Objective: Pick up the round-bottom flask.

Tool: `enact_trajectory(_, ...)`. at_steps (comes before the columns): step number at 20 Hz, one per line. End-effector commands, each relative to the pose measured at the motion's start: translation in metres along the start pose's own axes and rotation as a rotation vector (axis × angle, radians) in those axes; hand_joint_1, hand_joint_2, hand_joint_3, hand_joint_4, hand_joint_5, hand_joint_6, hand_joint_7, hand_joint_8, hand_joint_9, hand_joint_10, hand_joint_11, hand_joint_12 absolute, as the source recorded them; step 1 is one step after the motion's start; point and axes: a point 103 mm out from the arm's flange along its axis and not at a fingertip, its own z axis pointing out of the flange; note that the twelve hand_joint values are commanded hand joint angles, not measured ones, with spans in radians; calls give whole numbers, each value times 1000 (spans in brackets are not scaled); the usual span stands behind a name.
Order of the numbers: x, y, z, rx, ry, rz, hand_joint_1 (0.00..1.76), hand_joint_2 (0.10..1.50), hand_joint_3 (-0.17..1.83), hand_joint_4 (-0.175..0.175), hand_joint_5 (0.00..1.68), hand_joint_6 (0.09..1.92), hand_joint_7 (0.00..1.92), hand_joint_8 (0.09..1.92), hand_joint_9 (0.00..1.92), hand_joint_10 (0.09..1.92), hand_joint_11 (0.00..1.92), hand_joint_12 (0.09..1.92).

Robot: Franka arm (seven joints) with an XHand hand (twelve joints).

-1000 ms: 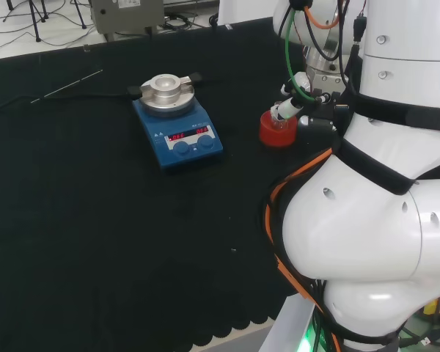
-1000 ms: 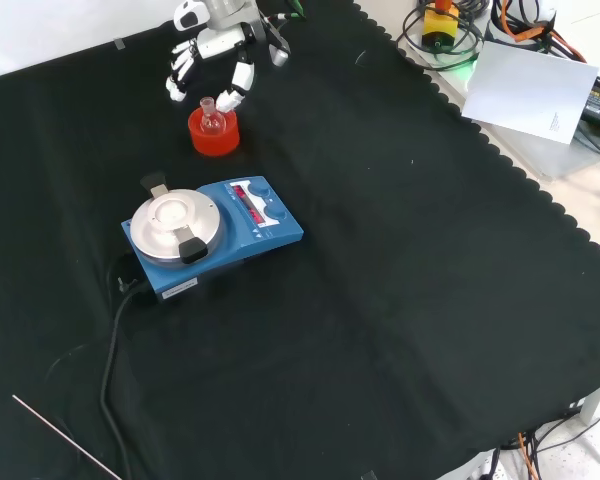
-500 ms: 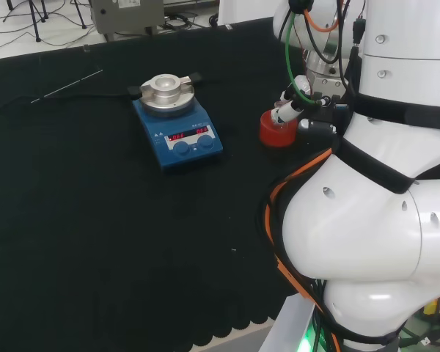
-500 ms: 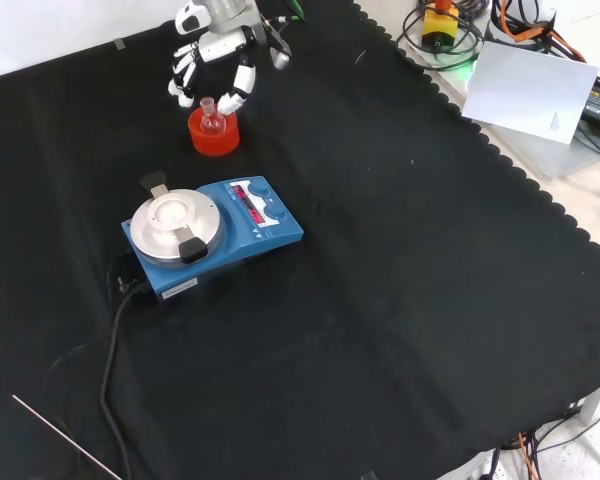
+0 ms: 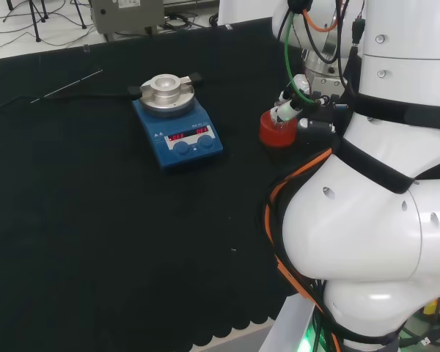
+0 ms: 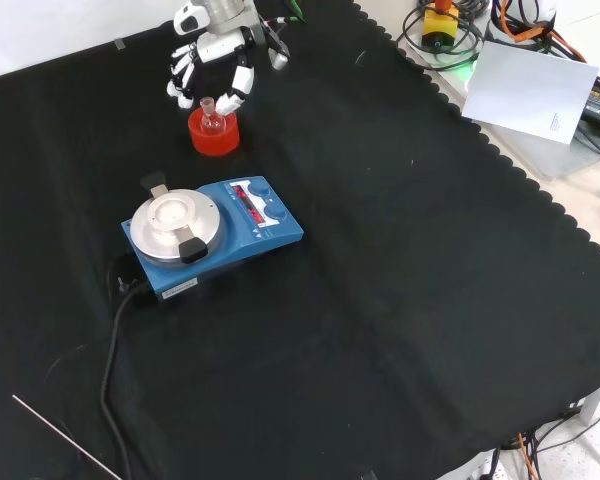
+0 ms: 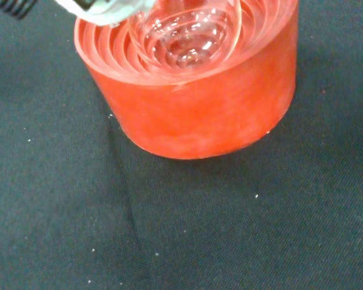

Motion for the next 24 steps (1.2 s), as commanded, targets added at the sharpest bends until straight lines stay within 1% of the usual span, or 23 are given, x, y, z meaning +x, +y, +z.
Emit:
enact_trajectory(1,2,1,-1,-10,2,-5,855,649,680,-18,757,270,330,544,396,575,0,1176)
enact_trajectory(4,3,1,-3,-16,9,-8,859,655,686,-15,714,577,340,543,407,570,0,1200)
enact_trajectory(7,3,0,-3,-22,4,-8,866,663,689,-15,727,698,349,549,414,574,0,1214)
enact_trajectory(16,5,0,-2,-23,-3,-8,888,680,695,-14,792,786,367,557,433,580,0,1241)
enact_trajectory(20,6,-1,-1,-36,-11,-7,893,689,699,-12,830,812,378,561,441,582,0,1252)
enact_trajectory(21,6,-1,-2,-44,-15,-6,933,783,577,56,876,913,383,567,447,588,0,1258)
enact_trajectory(22,7,-1,-2,-49,-14,-3,962,882,437,110,904,997,392,573,456,592,0,1270)
enact_trajectory(23,7,-1,-2,-57,-9,-4,974,958,336,141,907,1067,404,576,467,593,0,1285)
enact_trajectory(24,8,-1,-3,-65,-8,-6,981,1007,278,147,900,1121,413,576,479,593,0,1304)
